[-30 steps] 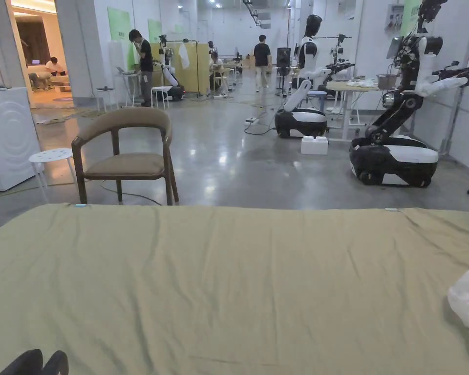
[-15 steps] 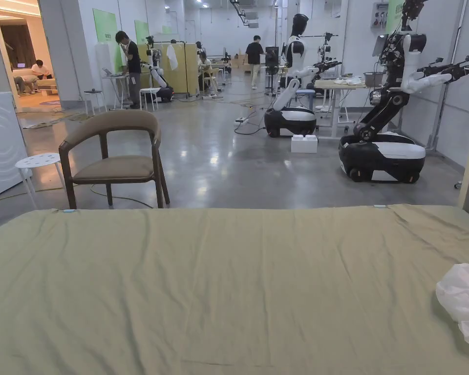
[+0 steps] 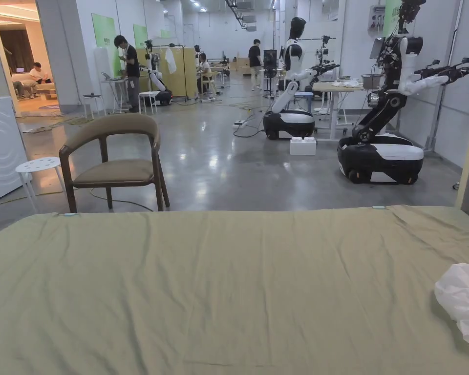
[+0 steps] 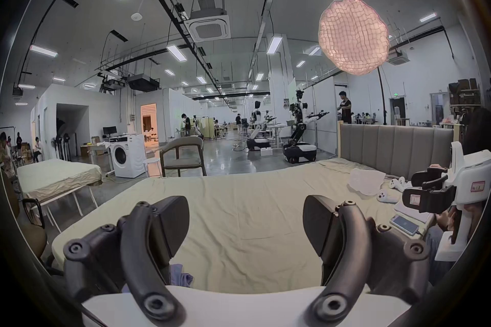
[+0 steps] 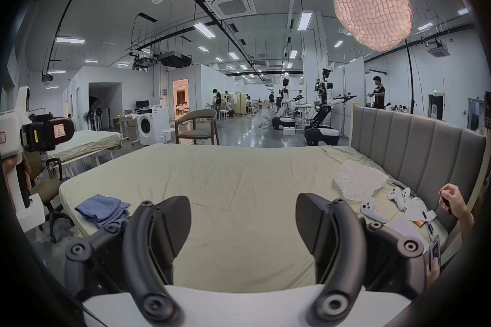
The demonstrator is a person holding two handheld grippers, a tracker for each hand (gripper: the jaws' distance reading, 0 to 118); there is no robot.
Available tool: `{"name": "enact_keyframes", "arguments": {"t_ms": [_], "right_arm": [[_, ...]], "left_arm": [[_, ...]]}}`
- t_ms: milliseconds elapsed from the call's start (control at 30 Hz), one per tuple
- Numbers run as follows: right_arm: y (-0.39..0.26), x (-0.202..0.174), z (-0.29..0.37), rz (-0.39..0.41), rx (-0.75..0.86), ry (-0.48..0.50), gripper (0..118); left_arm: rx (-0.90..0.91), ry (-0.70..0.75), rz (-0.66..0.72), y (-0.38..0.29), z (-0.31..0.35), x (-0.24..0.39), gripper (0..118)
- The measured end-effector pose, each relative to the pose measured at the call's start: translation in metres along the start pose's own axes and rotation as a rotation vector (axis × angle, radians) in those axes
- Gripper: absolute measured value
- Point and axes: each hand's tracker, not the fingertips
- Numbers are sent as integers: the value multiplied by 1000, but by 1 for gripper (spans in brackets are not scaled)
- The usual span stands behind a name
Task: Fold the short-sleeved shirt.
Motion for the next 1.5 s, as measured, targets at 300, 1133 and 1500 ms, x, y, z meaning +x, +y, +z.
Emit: {"name": "enact_keyframes", "arguments": {"t_ms": [300,1133,1500], "right_arm": [[0,-1,6,-3,18,-14,118],[19,10,13,-220,-45,-102,118],[24,-20,1,-200,-240,-263,118]], "left_arm": [[24,10,51,3,6,-5,118],[-12,-8,99,7,11,-13,118],[-15,-37,132,10,10,-13,118]]}}
